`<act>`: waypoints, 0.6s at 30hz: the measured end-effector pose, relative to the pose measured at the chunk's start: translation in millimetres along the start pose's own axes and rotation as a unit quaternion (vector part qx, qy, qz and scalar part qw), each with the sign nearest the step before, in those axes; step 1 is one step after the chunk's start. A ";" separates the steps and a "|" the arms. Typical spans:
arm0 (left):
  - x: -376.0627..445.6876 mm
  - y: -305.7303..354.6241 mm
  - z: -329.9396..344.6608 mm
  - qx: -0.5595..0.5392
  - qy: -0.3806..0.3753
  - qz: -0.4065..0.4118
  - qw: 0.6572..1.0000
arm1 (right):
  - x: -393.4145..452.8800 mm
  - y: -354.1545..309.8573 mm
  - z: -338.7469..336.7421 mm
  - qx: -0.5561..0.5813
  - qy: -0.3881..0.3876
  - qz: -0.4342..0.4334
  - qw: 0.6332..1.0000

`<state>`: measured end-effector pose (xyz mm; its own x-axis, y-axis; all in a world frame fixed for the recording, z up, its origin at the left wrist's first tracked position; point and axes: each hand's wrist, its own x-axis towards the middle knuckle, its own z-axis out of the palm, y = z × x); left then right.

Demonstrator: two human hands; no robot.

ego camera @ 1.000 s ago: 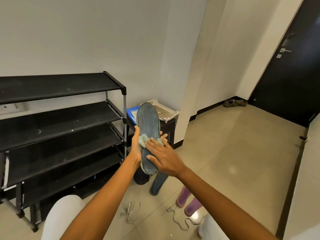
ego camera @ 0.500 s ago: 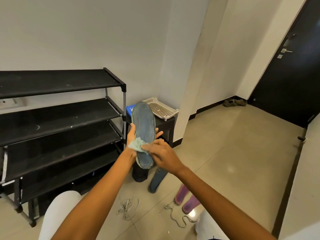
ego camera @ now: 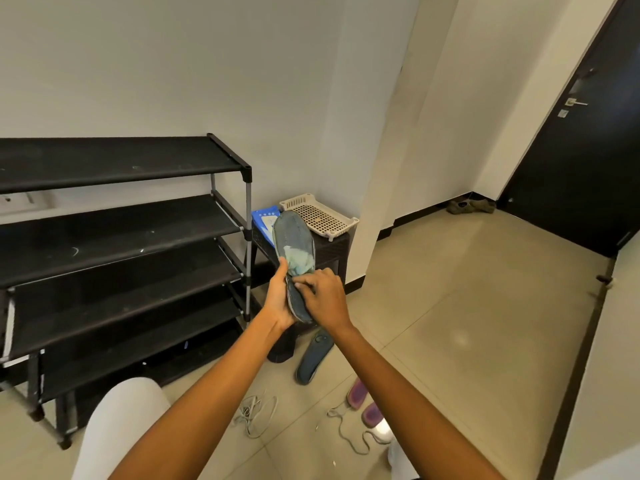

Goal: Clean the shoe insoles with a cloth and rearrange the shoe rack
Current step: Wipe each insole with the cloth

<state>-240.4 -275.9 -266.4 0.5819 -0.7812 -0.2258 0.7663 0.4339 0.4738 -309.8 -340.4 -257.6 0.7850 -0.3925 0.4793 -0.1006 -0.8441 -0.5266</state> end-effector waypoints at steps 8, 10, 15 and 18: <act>6.7 6.5 6.2 0.024 -0.038 0.017 0.999 | 25.6 -1.8 -26.2 0.132 -0.041 0.078 0.987; 7.5 7.0 8.1 0.027 -0.040 0.018 0.999 | 33.3 -2.5 -27.4 0.100 -0.031 0.065 0.992; 9.2 13.8 -1.3 0.014 -0.035 0.012 0.999 | 16.0 -12.2 -20.7 0.088 -0.090 0.073 0.989; 12.1 18.4 -16.0 -0.041 -0.016 -0.020 0.999 | -9.9 -16.3 -14.4 0.118 -0.164 0.024 0.979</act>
<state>-214.9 -270.2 -274.0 0.5426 -0.8118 -0.2156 0.8094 0.4366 0.3928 -324.7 -328.0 -243.6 0.9407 -0.2589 0.2193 -0.0284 -0.7041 -0.7095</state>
